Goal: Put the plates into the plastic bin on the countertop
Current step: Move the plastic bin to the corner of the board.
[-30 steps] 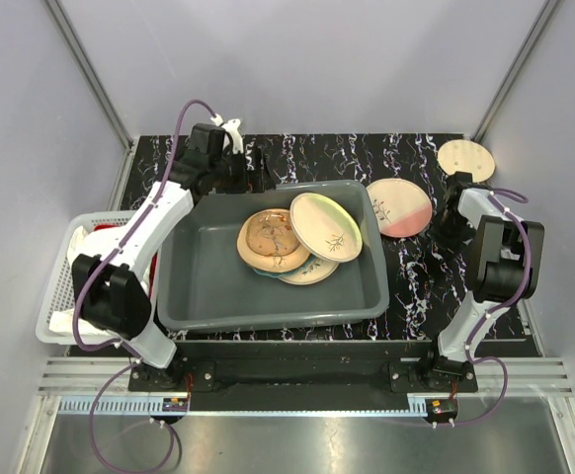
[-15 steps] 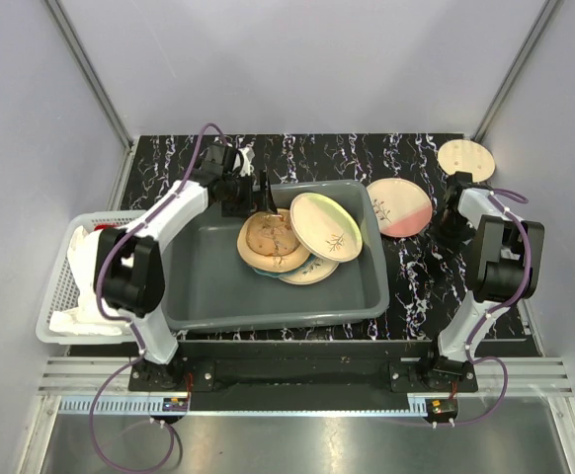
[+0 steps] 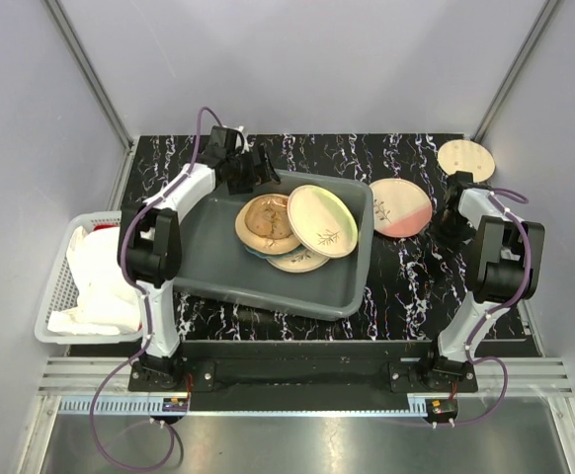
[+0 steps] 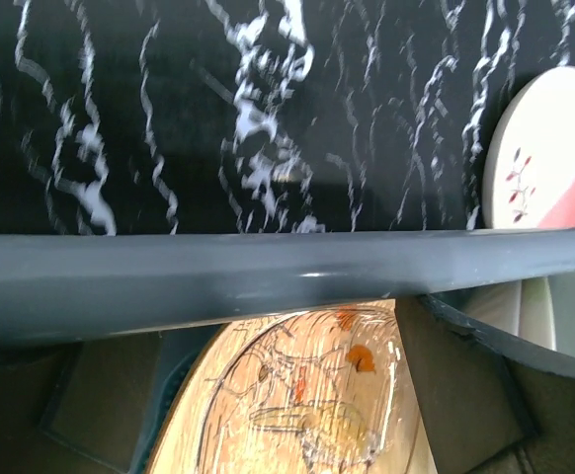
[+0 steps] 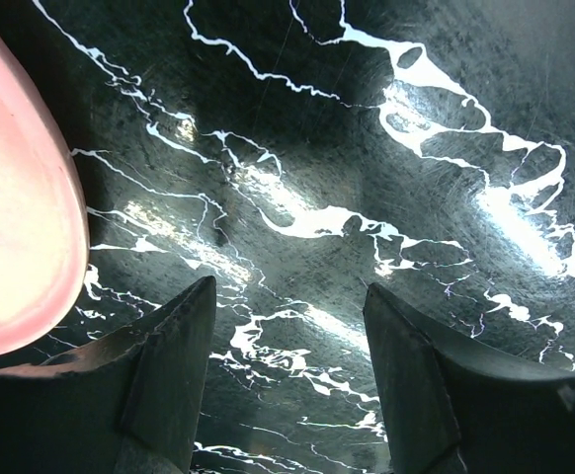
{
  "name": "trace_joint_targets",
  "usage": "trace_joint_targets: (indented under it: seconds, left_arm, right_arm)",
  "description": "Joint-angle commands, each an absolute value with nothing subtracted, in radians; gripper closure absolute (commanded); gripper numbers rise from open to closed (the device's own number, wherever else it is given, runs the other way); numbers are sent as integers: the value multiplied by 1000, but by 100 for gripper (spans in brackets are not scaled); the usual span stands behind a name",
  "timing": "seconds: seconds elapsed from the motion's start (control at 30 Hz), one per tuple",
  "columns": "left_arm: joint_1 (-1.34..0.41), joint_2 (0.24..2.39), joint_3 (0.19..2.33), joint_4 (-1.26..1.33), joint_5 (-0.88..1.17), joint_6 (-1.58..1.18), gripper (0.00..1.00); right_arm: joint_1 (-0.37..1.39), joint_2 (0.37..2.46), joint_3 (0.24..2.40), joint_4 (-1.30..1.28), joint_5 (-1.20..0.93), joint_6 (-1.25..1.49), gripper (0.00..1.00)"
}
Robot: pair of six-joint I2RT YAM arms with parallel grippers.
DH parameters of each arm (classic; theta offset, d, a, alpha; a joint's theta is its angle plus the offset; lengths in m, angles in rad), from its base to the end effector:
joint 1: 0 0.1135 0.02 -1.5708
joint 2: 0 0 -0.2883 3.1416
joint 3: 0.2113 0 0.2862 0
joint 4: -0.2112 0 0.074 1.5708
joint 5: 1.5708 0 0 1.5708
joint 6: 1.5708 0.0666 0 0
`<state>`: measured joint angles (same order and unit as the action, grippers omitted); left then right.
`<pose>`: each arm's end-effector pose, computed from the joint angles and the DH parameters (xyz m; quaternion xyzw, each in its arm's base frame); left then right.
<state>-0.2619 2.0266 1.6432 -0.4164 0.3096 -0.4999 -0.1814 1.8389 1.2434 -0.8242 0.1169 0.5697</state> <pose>0.5015 -0.1554 0.2248 -0.0511 0.9159 -0.2708 0.2918 0.3751 -0.0767 0.1457 0.3692 0.9244 -0.0426 0.0852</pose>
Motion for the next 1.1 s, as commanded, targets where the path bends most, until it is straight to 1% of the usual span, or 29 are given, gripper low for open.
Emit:
trace_joint_targets:
  seconds: [0.0,0.2,0.4,0.53,0.67,0.77,0.93,1.03,1.07]
  left_arm:
    - [-195,2143,1797,-215,215,-538,1]
    - [-172,2261,1928,-164,210,-541,1]
    - [-152,2361,2063,-129,151,-563,1]
    - [-143,2442,2180,-97,109,-587,1]
    - [-143,2499,2266,-38,112,-618,1]
    - [-144,2496,2261,30,114,-615,1]
    - [-143,2476,2290,46,118,-589,1]
    - [-144,2412,2240,57,144,-581,1]
    - [-146,2367,2191,60,146,-583,1]
  right_arm:
    - [-186,1825,1289,-799,91,557,31]
    - [-186,1752,1293,-798,61,535,31]
    - [-184,1712,1318,-766,3,517,31]
    - [-181,1770,1382,-720,-103,477,31]
    - [-155,1854,1466,-687,-150,454,31]
    - [-140,1939,1525,-660,-195,465,31]
    - [-124,2071,1591,-649,-255,477,31]
    - [-118,2101,1575,-647,-288,482,31]
    - [-115,2100,1565,-647,-301,482,31]
